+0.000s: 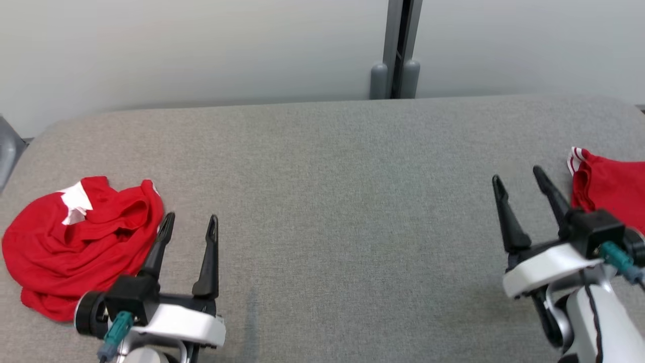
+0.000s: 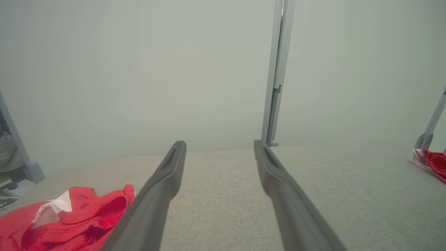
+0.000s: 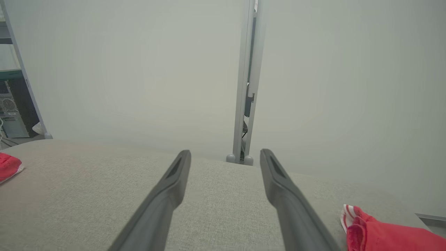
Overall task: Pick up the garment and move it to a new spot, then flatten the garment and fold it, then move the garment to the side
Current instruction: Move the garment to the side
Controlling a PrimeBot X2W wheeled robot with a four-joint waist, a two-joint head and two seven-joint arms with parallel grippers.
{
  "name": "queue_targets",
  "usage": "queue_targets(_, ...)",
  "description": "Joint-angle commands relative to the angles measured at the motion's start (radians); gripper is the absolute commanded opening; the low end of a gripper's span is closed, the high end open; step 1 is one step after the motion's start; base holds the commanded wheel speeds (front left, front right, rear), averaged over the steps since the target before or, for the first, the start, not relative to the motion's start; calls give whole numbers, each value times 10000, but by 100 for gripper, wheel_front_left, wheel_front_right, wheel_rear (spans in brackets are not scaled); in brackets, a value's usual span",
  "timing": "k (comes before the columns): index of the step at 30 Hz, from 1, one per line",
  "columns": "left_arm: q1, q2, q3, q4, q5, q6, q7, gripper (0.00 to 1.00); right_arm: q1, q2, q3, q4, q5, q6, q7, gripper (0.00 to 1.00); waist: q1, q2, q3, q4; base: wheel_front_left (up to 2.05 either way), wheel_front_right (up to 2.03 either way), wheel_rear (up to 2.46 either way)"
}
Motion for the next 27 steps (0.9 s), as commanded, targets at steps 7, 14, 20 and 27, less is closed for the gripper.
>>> queue_targets(7,874,-327,580,-57,387,-152,-43,100,1523,837,-629,-927,-770,-7,-86,100,0,-1,-469,212,0,0,0)
queue_targets(14,1049,-411,999,-80,579,-415,-44,100,2406,1083,-884,-1540,-1053,-7,-91,100,0,-1,-614,302,0,0,0)
queue_targets(20,1091,-457,1158,-80,730,-537,-44,100,2580,1098,-911,-1681,-919,-7,-91,100,0,-1,-664,266,0,0,0)
queue_targets(27,1071,-470,1099,12,716,-600,-44,100,2513,1100,-991,-1710,-804,-7,-91,100,0,-1,-665,213,0,0,0)
